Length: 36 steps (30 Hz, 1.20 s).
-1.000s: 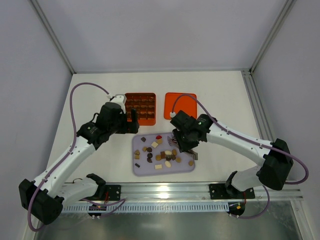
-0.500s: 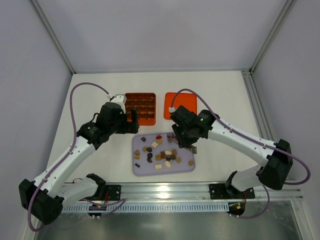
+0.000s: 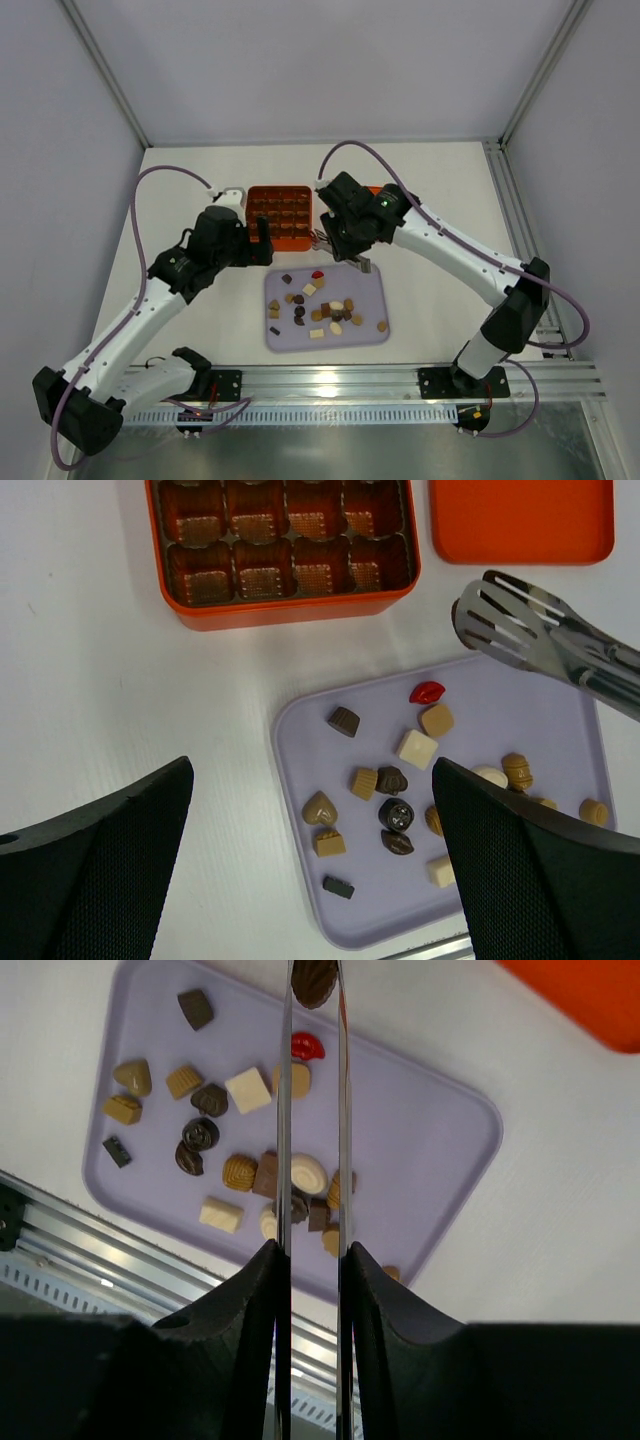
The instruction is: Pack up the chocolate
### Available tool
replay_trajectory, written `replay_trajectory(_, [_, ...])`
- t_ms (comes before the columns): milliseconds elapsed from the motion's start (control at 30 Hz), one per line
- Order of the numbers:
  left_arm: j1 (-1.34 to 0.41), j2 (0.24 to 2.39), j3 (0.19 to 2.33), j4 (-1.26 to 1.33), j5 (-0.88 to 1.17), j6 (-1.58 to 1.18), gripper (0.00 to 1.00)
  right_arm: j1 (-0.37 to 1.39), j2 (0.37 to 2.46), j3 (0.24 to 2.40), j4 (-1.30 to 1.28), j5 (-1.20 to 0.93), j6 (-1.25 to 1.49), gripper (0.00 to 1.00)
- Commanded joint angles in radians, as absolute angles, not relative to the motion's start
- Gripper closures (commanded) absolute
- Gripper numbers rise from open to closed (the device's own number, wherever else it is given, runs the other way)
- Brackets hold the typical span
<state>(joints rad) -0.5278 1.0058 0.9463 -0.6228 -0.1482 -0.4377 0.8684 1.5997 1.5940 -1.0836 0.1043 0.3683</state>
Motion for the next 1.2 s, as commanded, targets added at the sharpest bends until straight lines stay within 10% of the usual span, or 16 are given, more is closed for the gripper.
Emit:
replay_trajectory(0, [-0.523, 0.954, 0.974, -0.620, -0.231, -0.442, 0.00, 0.836, 1.664, 1.766, -1.060, 0.112, 0.315, 0.66])
replay_trajectory(400, [-0.518, 0.890, 1.009, -0.623, -0.370, -0.448, 0.00, 0.767, 2.055, 2.248, -0.983, 0.040, 0.304, 0.66])
replay_trajectory(1167, [-0.503, 0.879, 0.973, -0.606, -0.380, -0.443, 0.00, 0.778, 2.236, 2.220, -0.666, 0.014, 0.339, 0.66])
